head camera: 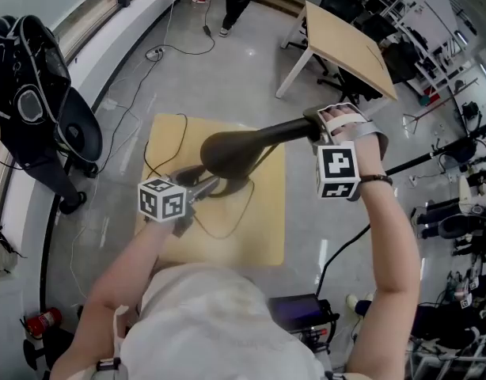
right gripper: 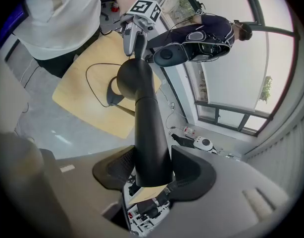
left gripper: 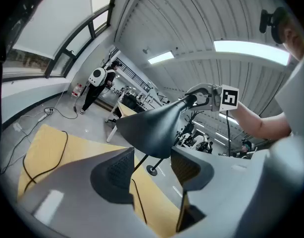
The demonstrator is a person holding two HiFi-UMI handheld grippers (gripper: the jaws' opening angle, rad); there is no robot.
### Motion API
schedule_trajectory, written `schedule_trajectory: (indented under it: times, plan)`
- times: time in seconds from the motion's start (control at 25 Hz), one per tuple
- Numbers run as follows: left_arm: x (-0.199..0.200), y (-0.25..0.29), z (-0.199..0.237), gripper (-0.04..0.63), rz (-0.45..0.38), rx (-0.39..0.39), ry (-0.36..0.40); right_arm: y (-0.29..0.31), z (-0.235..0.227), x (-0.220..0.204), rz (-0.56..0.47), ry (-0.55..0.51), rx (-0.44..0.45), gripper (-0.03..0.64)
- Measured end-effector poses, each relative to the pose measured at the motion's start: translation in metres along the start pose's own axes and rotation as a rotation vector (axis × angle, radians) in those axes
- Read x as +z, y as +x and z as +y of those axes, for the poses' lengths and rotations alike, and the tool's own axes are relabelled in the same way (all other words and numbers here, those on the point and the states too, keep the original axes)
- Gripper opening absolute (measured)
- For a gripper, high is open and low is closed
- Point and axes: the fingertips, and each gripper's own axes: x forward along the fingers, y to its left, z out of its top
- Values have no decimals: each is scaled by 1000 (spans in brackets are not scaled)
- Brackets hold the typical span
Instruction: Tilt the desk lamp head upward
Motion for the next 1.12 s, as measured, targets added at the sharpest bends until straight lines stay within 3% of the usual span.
schedule_trajectory:
  times: [0.32, 0.56, 1.12]
  plan:
    - [8, 7, -6, 247, -12, 18, 15, -1, -2, -5, -31, 16, -29, 244]
    - [23, -1, -1, 235, -61, 61, 29, -5, 3, -2, -87, 84, -51, 242]
    - [56, -18, 12, 230, -91, 184, 151, -1, 1, 7, -170, 193, -101, 239]
